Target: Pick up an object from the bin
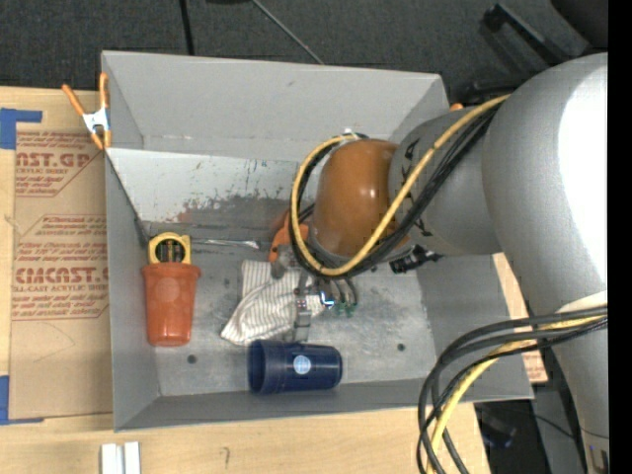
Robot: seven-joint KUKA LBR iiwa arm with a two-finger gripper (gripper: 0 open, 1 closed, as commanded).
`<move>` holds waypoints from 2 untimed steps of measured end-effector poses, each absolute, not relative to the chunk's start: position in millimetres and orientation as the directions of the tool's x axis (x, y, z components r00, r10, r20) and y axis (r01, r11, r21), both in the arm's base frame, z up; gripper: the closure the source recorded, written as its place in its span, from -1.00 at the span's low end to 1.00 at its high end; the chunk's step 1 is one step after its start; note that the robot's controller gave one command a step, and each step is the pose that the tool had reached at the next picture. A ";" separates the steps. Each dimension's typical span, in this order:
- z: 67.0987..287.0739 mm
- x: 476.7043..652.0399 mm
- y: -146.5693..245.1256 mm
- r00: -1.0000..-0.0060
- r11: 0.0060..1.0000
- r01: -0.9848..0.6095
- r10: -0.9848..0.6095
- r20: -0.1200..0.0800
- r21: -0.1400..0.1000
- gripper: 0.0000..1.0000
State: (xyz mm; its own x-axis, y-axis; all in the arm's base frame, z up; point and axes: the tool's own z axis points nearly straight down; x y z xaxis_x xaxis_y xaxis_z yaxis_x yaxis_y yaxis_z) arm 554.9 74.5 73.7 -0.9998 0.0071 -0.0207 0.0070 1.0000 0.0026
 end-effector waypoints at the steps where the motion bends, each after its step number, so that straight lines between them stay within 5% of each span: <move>1: 74.6 556.1 73.4 -0.997 0.998 -0.066 -0.066 -0.029 0.001 -1.00; 2: 74.3 555.9 75.2 -1.000 1.000 0.007 0.007 -0.025 0.004 1.00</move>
Offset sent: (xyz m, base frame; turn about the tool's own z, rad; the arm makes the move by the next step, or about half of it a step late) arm 0.0000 0.0000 0.0000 0.0000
